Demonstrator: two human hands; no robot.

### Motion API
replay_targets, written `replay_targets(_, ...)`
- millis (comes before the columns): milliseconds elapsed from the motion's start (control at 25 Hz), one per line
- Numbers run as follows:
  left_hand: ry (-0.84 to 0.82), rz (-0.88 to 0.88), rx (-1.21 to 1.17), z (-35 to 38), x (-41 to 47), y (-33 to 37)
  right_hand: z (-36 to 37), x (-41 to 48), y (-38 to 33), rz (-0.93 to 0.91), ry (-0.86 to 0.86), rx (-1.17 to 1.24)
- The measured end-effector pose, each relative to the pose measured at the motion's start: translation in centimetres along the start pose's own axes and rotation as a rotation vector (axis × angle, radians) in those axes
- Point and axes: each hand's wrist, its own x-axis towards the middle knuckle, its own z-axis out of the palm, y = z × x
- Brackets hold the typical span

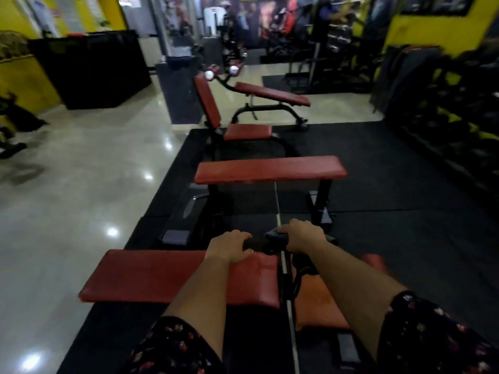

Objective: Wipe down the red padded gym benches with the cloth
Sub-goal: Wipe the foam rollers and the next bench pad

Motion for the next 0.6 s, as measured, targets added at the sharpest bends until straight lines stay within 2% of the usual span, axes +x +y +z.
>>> replay_targets(280,-0.052,0.194,0.097,-0.2,7.4,10.2,-1.2,-0.9,11.5,0.173,0.009,0.053)
replay_targets(600,-0.115,0.258,0.107,1.1,14.0,19.9,-1.5,0.1,23.1,0.287,-0.007,0.113)
